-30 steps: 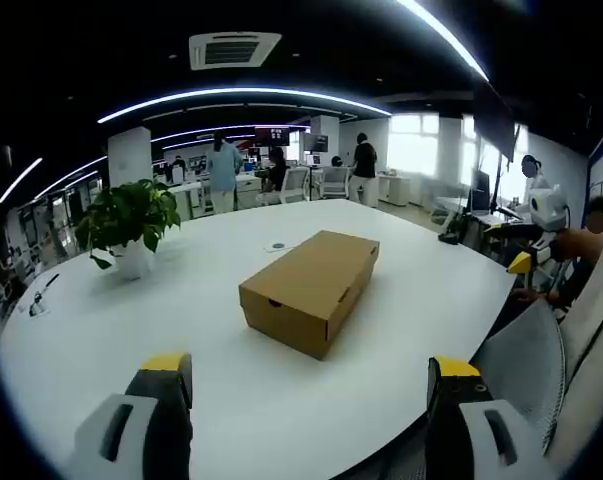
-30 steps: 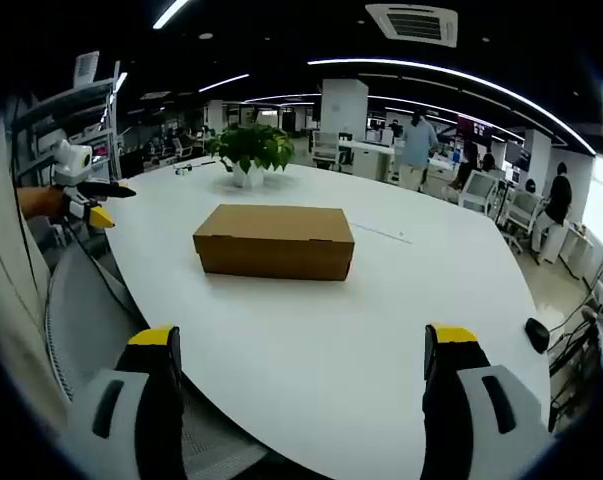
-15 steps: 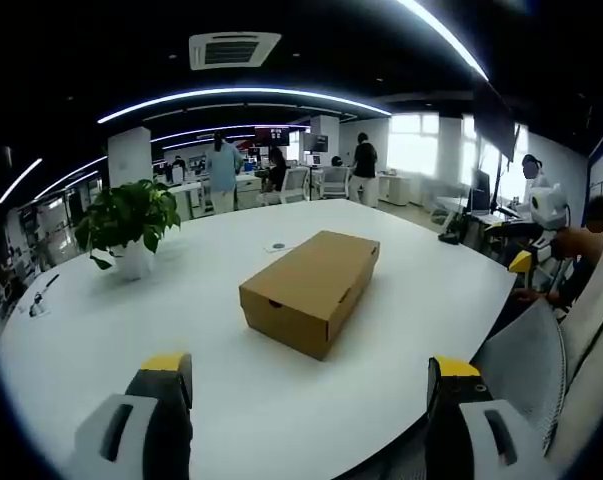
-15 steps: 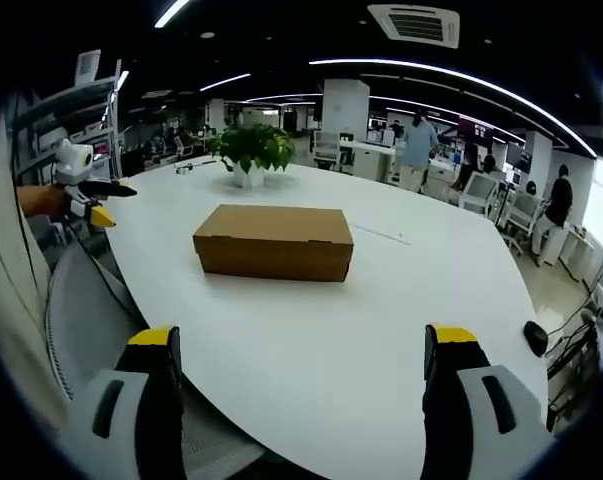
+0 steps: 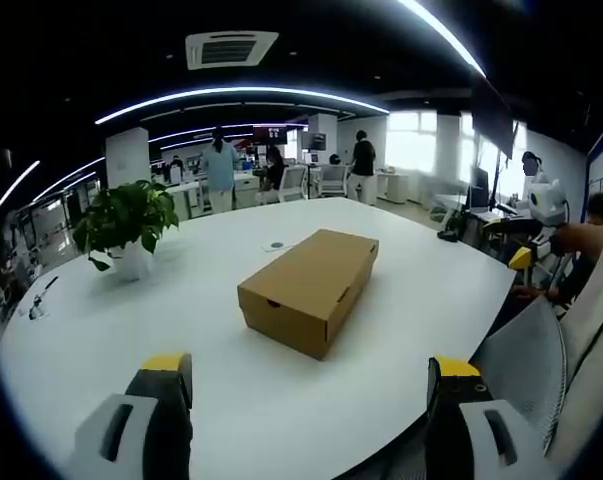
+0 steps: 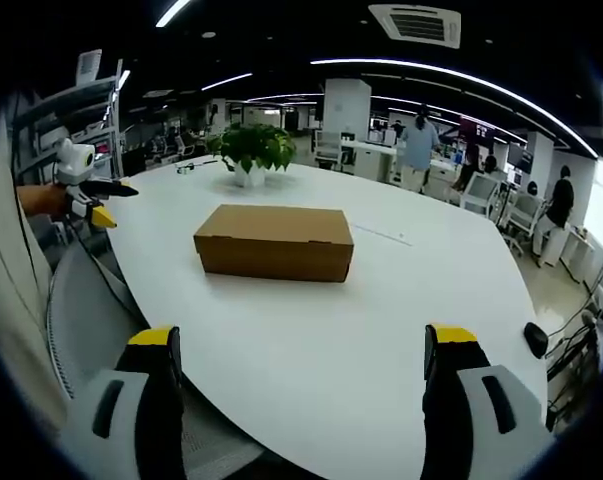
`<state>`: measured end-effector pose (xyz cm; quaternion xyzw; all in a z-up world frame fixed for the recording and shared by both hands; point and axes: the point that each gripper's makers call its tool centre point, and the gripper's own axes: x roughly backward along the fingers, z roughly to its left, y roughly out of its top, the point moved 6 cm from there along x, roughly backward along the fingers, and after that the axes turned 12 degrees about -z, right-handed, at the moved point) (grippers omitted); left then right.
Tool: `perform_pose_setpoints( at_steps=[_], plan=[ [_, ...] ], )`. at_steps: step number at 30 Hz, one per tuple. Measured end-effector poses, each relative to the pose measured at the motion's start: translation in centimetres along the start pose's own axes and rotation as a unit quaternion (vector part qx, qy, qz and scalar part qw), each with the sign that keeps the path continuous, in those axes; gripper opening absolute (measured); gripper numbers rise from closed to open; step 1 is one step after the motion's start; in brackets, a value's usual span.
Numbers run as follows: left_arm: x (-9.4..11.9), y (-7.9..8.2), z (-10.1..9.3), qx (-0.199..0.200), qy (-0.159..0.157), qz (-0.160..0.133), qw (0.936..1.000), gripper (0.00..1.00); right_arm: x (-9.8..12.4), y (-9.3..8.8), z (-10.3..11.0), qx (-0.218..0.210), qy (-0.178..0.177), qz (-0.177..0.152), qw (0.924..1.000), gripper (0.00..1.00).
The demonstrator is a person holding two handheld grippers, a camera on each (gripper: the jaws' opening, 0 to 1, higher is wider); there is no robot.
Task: Operate the shoe box by opening the lid, removing the specified soft item, and placing it in the target area until the item is outside and the box remains undamaged.
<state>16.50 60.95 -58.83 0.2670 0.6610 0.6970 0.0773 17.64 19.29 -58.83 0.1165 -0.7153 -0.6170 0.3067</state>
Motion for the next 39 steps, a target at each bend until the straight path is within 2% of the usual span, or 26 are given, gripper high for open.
perform_pose_setpoints(
  at_steps=[21,39],
  plan=[
    [-0.9,-0.3,-0.2,0.005,0.008,0.007,0.9999,1.00,-1.1,0.1,-0.9,0.003,0.011,0.005,0.9999,0.96],
    [-2.9,-0.5,-0.6,0.002,0.013,0.018,0.9997,0.99,-3.6,-0.2,-2.5,0.010,0.042,0.016,0.9989,0.96]
  ],
)
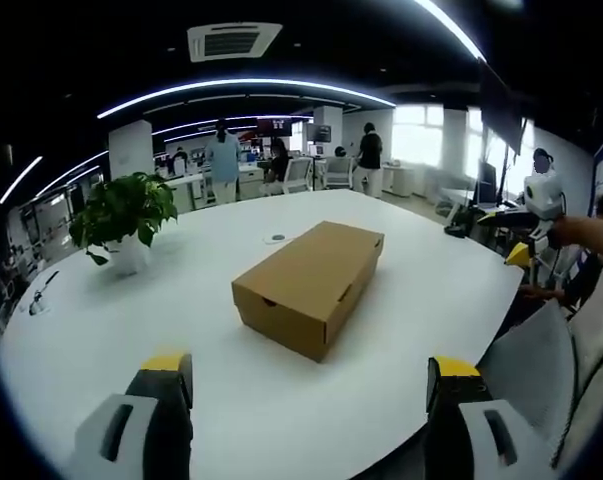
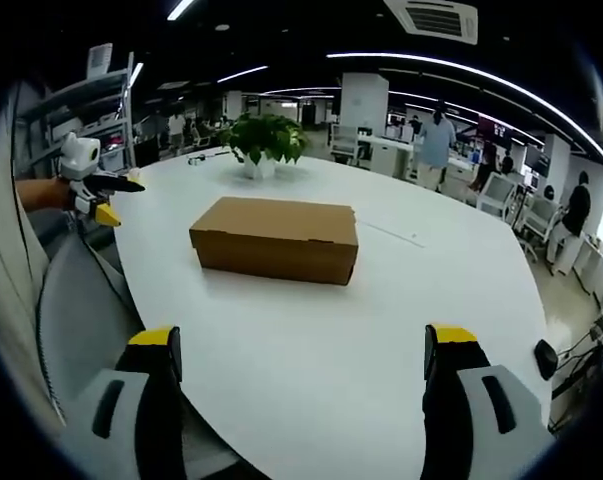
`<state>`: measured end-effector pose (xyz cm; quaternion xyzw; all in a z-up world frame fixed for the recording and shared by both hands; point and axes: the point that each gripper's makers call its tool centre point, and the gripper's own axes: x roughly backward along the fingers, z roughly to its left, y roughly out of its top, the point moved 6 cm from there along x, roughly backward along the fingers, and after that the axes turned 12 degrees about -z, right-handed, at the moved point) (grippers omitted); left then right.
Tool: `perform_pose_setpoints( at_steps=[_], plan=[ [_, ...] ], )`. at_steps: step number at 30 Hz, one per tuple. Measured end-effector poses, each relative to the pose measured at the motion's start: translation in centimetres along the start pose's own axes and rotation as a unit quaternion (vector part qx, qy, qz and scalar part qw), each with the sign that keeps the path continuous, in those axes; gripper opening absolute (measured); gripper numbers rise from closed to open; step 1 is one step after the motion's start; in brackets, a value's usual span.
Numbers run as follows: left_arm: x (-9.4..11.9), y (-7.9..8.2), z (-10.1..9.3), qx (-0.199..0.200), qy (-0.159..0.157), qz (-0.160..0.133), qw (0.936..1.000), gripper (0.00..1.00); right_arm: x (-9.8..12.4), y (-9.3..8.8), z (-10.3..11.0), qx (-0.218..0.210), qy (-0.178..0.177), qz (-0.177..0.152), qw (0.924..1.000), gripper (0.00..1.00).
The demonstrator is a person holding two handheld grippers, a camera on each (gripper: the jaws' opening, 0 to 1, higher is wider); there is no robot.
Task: Operate the shoe box by opening the lid, removing the specified soft item, and placing it in the target area until the item is outside and the box remains undamaged.
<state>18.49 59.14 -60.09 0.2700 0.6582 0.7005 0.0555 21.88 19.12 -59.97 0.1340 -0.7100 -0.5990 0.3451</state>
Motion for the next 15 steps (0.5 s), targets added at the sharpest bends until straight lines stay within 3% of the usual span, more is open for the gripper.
perform_pose_setpoints(
  at_steps=[15],
  plan=[
    [-1.7,0.1,0.1,0.011,0.024,-0.008,0.9996,0.99,-3.1,0.7,-1.9,0.024,0.040,-0.005,0.9989,0.96]
  ],
)
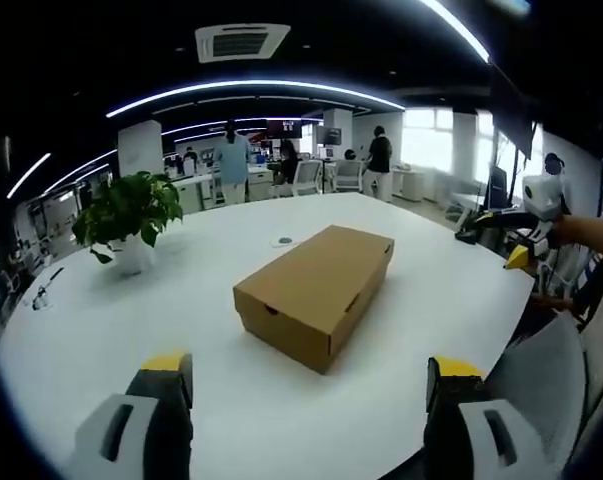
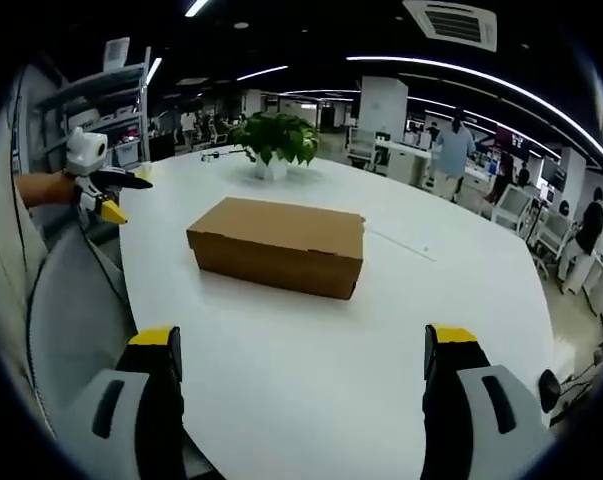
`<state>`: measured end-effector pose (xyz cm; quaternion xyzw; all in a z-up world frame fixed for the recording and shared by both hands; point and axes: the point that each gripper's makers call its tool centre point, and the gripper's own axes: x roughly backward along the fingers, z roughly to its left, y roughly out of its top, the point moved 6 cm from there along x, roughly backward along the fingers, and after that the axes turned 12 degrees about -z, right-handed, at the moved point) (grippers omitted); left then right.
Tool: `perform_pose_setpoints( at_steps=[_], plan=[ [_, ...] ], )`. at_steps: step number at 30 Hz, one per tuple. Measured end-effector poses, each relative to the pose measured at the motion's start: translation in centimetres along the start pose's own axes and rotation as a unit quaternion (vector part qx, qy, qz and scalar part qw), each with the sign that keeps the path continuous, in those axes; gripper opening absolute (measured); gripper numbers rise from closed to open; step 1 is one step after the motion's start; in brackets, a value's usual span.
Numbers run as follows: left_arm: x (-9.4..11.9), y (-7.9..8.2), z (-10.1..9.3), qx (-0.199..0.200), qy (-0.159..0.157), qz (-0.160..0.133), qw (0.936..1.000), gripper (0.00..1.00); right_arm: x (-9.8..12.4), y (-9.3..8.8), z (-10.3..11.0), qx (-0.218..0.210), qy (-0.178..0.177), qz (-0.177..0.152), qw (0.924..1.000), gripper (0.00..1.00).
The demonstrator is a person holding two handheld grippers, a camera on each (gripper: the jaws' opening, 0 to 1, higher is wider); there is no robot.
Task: Operate the shoe box by opening the lid, removing the specified soft item, and placing it in the target area until the item is outside and the box remains undamaged.
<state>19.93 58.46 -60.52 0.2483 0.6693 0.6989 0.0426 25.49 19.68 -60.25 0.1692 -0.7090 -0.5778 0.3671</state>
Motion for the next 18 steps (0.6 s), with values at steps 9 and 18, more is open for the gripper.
perform_pose_setpoints(
  at_steps=[9,18],
  plan=[
    [-1.0,0.2,0.2,0.002,0.021,-0.005,0.9998,0.97,-2.4,0.0,-1.3,0.014,0.029,0.005,0.9995,0.96],
    [-2.4,0.1,0.0,-0.008,0.033,0.002,0.9994,0.96,-4.6,-0.3,-2.6,0.026,0.058,0.012,0.9979,0.96]
  ],
)
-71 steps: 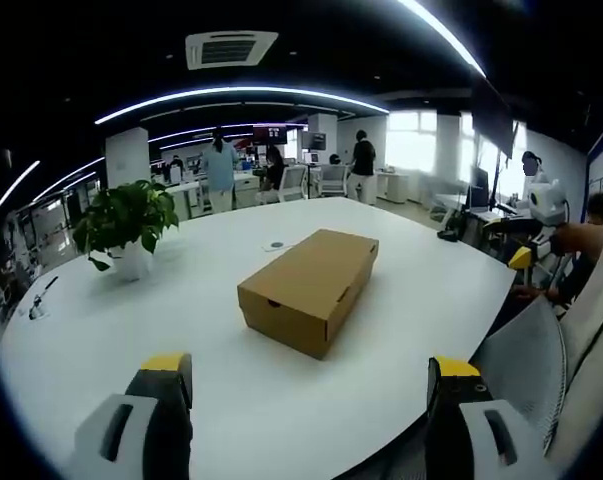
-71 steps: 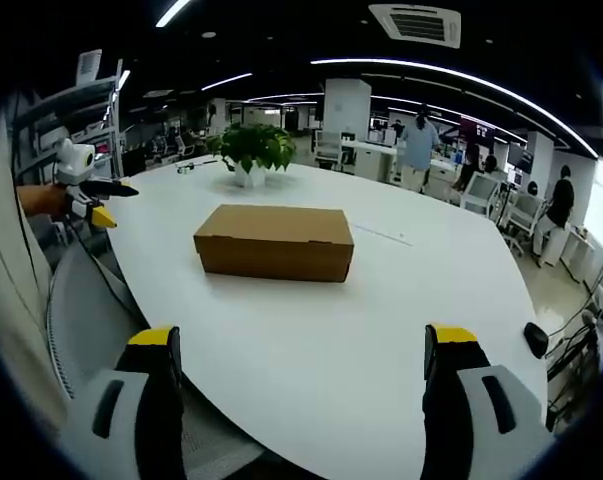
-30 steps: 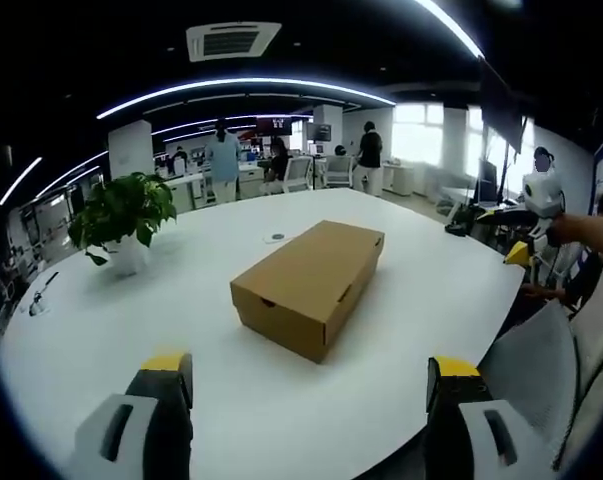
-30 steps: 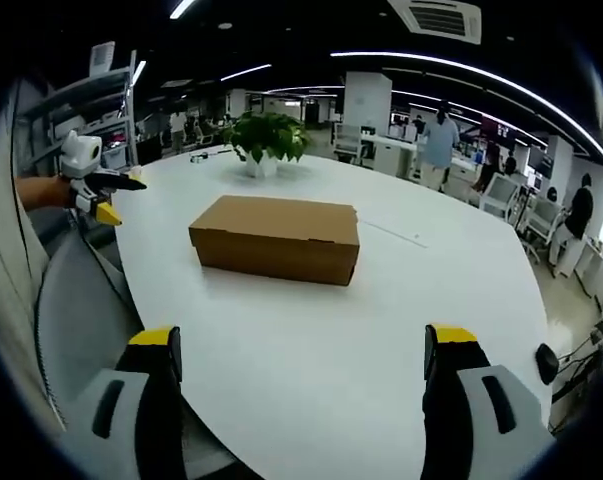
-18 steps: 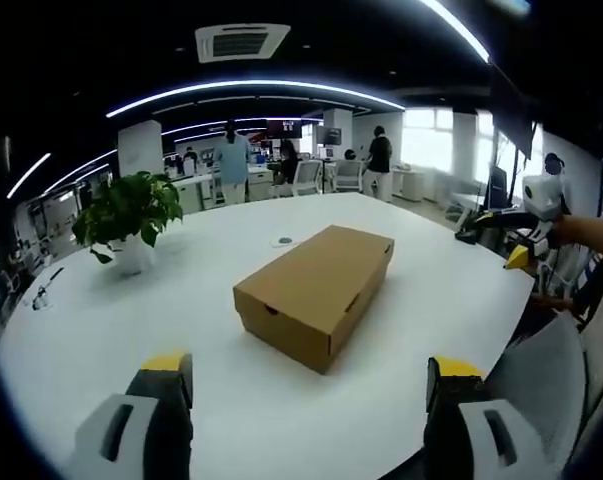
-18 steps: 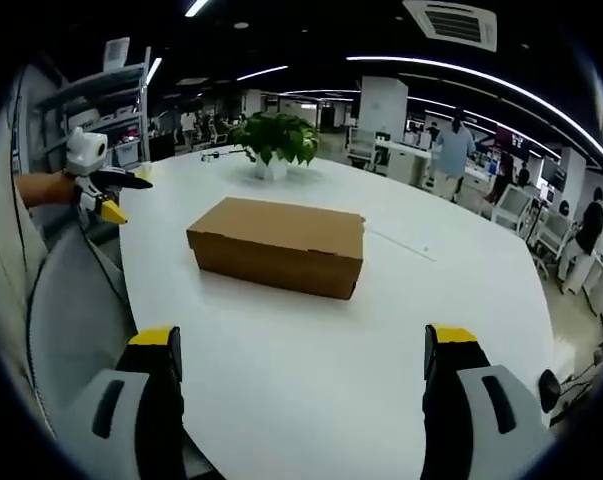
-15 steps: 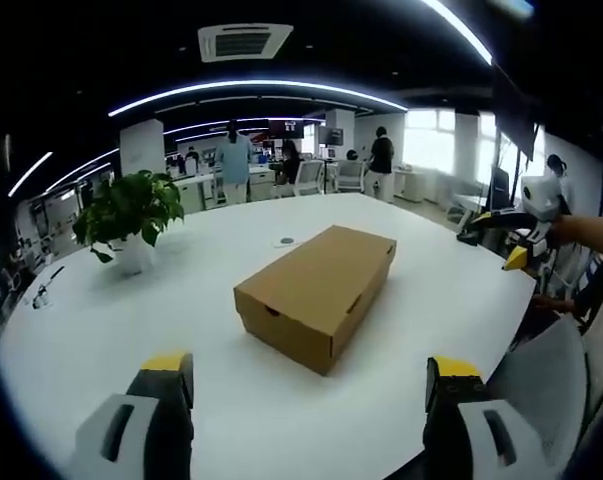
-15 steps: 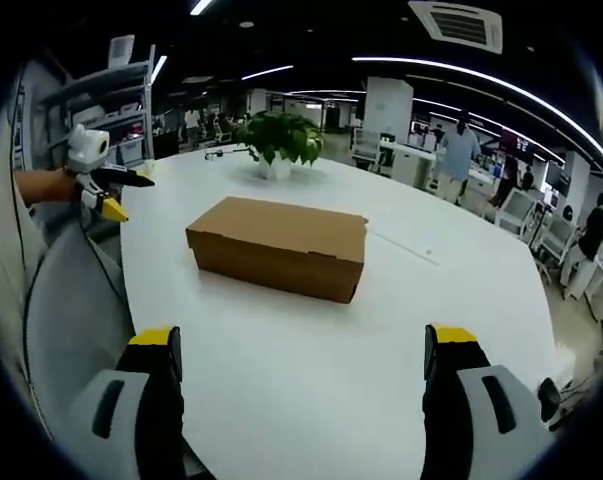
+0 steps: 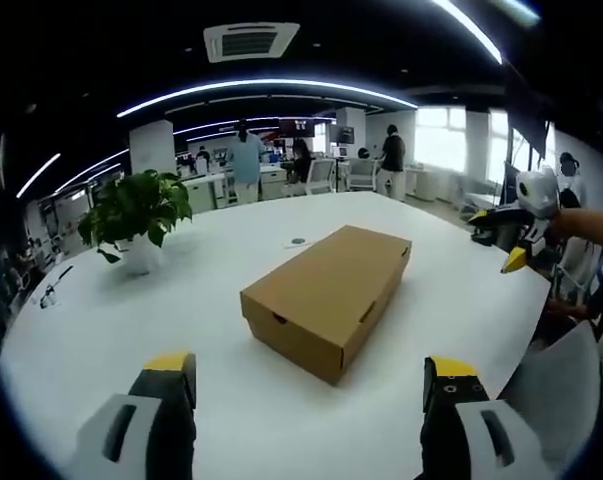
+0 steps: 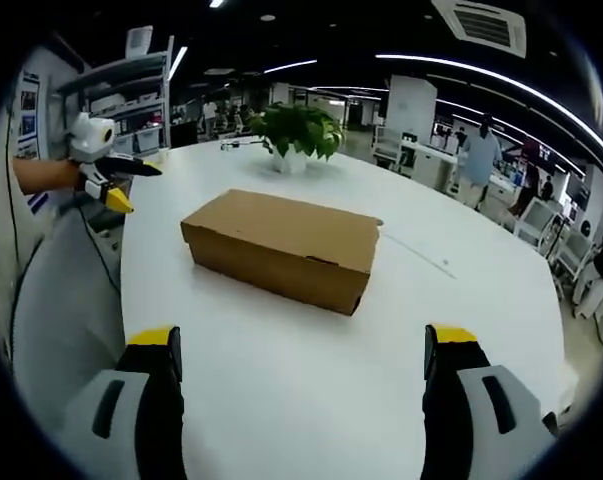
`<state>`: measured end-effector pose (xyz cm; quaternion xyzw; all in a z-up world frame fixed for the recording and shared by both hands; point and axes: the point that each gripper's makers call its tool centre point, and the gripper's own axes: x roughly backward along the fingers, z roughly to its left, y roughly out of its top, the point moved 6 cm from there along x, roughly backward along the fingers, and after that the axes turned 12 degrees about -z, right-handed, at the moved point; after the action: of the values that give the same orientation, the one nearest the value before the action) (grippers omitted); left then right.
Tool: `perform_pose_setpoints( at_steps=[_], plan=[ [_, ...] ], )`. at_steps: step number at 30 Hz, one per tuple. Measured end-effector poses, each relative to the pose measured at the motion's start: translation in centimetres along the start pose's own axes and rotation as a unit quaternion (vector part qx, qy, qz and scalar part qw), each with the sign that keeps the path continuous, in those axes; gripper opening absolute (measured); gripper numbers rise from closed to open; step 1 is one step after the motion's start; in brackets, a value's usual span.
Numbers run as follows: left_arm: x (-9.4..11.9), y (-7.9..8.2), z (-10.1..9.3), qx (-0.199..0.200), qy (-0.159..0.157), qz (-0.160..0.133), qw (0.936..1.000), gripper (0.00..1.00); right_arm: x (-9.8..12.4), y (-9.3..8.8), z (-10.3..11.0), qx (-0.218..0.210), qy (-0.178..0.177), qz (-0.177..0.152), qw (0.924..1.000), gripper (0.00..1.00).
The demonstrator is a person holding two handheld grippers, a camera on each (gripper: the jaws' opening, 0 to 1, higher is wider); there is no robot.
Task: Operate the shoe box by opening the lid, removing the specified soft item, and placing it in the target area until the item is outside and the box remains undamaged.
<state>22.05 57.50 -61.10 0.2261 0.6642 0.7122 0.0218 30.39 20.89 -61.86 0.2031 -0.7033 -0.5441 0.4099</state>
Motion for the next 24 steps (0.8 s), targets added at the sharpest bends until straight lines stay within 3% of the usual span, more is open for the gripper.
perform_pose_setpoints(
  at_steps=[15,24],
  plan=[
    [-2.5,-1.8,-1.2,0.010,0.014,0.015,0.9997,0.91,-2.8,-1.2,-2.9,0.024,0.056,0.022,0.9979,0.93],
    [-3.7,-3.2,-2.0,0.006,0.022,0.045,0.9987,0.88,-5.1,-1.8,-4.4,0.036,0.088,0.031,0.9950,0.90]
  ],
)
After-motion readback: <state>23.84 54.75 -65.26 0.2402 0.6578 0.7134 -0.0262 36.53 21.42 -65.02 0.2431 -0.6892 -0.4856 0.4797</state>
